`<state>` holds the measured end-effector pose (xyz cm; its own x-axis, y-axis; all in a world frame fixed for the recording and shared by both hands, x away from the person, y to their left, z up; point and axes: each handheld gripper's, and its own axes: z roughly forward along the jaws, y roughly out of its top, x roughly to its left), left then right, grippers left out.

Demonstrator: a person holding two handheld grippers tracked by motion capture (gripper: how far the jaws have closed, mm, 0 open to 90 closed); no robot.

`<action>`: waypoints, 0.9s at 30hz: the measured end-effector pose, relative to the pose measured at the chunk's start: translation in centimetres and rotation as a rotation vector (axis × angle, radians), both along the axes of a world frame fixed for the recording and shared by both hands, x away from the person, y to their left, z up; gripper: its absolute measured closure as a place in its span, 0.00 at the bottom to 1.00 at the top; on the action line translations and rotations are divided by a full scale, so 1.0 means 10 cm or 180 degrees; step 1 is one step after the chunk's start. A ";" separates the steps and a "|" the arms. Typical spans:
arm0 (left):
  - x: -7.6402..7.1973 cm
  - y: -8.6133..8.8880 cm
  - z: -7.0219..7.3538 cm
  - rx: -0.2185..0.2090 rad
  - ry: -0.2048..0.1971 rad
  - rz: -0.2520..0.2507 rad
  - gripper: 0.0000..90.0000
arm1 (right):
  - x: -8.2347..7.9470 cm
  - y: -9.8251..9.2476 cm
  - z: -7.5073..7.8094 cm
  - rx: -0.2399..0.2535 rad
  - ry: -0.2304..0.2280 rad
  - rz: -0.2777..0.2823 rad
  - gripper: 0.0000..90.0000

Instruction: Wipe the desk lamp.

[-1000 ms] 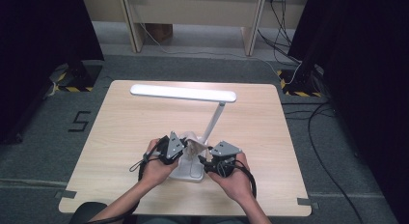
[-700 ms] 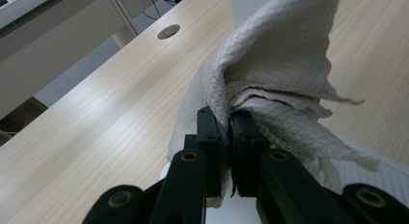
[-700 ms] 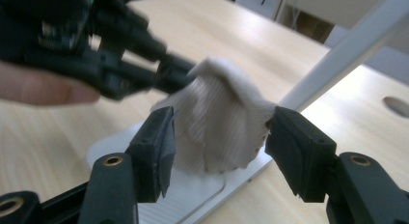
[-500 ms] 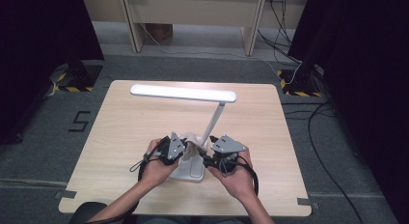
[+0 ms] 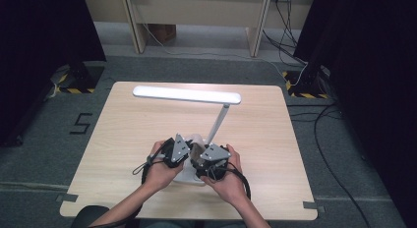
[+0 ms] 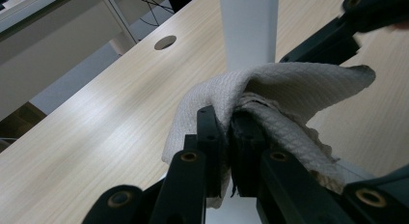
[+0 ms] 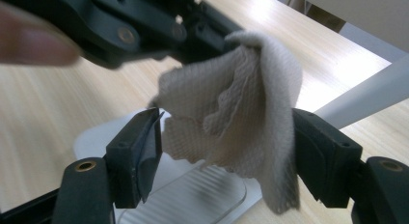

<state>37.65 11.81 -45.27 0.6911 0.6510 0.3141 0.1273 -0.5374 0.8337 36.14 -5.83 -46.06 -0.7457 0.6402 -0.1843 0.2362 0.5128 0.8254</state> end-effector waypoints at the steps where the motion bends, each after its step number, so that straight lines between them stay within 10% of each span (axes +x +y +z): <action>1: 0.00 0.00 0.00 -0.0001 0.0000 -0.0008 0.93 | 0.00 0.01 -0.02 -0.0007 0.0001 -0.0024 0.34; 9: 0.00 -0.05 0.03 -0.0031 -0.0008 -0.0036 0.93 | 0.03 0.01 -0.05 -0.0003 -0.0096 -0.0089 0.42; 19: -0.05 -0.06 0.01 -0.0043 -0.0003 -0.0073 0.93 | -0.04 -0.12 0.04 0.0161 -0.0289 -0.0218 0.87; 27: -0.10 -0.14 -0.01 -0.0159 0.0031 -0.0182 0.91 | -0.09 -0.27 0.12 0.0233 -0.0373 -0.0321 0.93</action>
